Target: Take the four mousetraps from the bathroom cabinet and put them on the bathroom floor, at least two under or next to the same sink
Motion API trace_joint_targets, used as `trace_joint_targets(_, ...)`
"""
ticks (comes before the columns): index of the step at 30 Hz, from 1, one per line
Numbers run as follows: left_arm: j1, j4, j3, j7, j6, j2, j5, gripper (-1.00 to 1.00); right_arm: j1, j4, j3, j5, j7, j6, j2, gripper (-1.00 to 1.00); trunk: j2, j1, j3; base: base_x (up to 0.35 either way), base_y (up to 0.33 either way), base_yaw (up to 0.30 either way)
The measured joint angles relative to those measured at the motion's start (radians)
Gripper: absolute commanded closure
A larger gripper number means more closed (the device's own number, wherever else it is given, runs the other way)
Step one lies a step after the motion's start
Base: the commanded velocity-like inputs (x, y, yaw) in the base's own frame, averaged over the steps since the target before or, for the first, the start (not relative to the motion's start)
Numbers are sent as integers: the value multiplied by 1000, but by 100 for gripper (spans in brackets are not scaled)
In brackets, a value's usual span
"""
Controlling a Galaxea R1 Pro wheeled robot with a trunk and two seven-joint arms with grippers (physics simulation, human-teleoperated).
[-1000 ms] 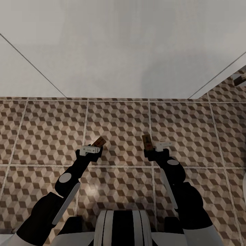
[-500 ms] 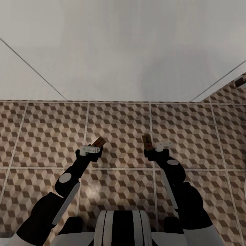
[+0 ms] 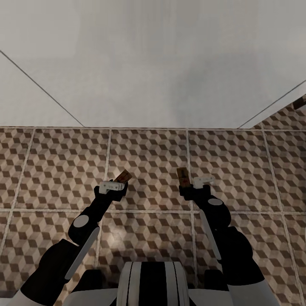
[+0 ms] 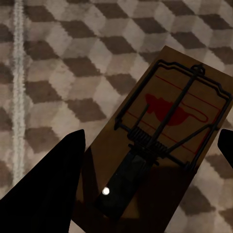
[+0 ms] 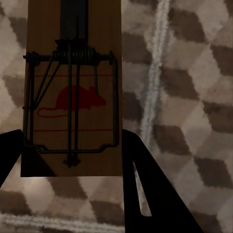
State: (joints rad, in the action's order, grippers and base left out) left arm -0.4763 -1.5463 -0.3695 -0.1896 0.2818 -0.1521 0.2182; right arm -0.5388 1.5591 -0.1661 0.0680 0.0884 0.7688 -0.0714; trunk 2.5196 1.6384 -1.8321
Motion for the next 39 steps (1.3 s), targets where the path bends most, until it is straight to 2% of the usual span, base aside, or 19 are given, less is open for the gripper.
trace_joint_targets(12, 0, 0, 0, -1, 2, 5, 0, 100, 1, -1, 0, -1, -3, -16, 1, 100, 0, 0, 0, 0, 0, 0)
trace_joint_targets(13, 0, 2, 2, -2, 15, 22, 0, 100, 1, -3, 0, -1, -3, -60, 1, 100, 0, 0, 0, 0, 0, 0)
trace_joint_targets(17, 0, 5, 8, -2, 70, 39, -1, 100, 1, -15, 1, 0, -4, -143, 2, 100, 0, 0, 0, 0, 0, 0)
trace_joint_targets(21, 0, 6, 12, -3, 90, 45, -1, 100, 1, -28, 2, 0, -4, -167, 2, 100, 0, 0, 0, 0, 0, 0)
trace_joint_targets(24, 0, 5, 14, -3, 95, 62, -1, 100, 1, -44, 2, 0, -5, -186, 1, 100, 0, 0, 0, 0, 0, 0)
trace_joint_targets(31, 0, 0, 16, -2, 95, 71, -2, 100, 1, -112, 3, 1, -6, -262, -2, 100, 0, 0, 0, 0, 0, 0)
trace_joint_targets(39, 0, -1, 19, -2, 95, 72, -2, 100, -1, -162, 5, 1, -6, -299, -2, 100, 0, 0, 0, 0, 0, 0)
